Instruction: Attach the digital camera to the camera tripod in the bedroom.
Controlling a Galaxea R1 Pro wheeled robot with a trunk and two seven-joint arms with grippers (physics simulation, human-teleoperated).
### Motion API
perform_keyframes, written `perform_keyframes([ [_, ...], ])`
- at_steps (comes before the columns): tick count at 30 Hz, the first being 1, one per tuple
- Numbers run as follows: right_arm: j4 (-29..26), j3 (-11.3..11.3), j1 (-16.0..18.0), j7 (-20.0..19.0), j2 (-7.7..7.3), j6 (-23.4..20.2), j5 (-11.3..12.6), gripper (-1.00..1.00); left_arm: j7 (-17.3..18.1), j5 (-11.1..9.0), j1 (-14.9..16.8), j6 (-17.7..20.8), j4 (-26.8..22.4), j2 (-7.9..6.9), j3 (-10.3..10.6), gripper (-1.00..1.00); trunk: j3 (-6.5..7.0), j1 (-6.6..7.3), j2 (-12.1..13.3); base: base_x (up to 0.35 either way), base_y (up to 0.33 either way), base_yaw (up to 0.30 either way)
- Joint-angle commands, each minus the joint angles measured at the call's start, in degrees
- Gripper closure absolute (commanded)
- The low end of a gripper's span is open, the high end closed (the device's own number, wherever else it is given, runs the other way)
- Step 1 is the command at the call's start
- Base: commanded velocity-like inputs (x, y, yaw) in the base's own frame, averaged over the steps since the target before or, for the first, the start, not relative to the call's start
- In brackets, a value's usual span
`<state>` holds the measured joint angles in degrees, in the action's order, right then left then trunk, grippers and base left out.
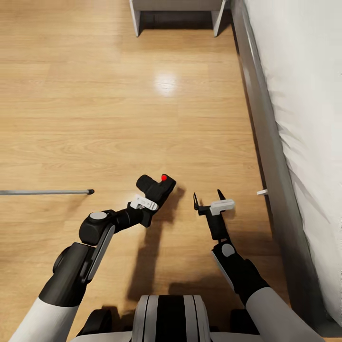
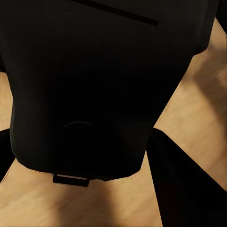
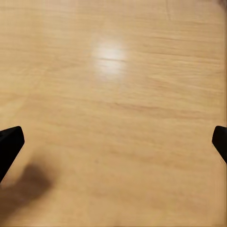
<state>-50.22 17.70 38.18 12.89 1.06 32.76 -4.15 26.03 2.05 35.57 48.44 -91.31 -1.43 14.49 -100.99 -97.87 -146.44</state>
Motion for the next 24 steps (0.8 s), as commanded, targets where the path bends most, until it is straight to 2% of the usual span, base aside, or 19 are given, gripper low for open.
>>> perform_keyframes([
  [1,0.04,0.08,0.04,0.52,-0.01,0.05,-0.43,-1.0,0.42,0.15,0.03,0.25,-0.18,-0.04,-0.08,1.0,0.2,0.03,0.0,0.0,0.0,0.0],
  [9,0.08,0.27,-0.03,0.63,-0.01,0.24,-0.42,-1.0,0.44,0.13,0.03,0.2,-0.76,-0.13,-0.74,1.0,1.97,0.24,0.11,0.0,0.0,0.0],
  [12,0.05,1.0,-0.03,0.59,-0.01,0.22,-0.48,-1.0,0.49,0.13,0.03,0.22,-1.17,-0.14,-2.92,1.0,2.64,0.32,0.15,0.0,0.0,0.0],
  [15,0.06,2.52,-0.04,0.6,-0.01,0.11,-0.53,-1.0,1.14,0.08,0.03,0.23,-1.75,-0.15,-6.75,1.0,3.3,0.39,0.19,0.0,0.0,0.0],
  [17,0.05,2.99,-0.04,0.62,-0.01,0.05,-0.56,-1.0,2.26,0.07,0.03,0.24,-1.85,-0.15,-8.17,1.0,3.75,0.44,0.22,0.0,0.0,0.0],
  [19,0.05,3.48,-0.04,0.63,-0.01,0.03,-0.58,-1.0,5.15,0.07,0.03,0.25,-1.94,-0.15,-10.05,1.0,4.19,0.5,0.25,0.0,0.0,0.0],
  [24,0.04,3.87,-0.02,0.64,-0.01,0.02,-0.59,-1.0,11.69,0.06,0.03,0.32,-2.0,-0.13,-12.9,1.0,5.3,0.62,0.31,0.0,0.0,0.0],
])
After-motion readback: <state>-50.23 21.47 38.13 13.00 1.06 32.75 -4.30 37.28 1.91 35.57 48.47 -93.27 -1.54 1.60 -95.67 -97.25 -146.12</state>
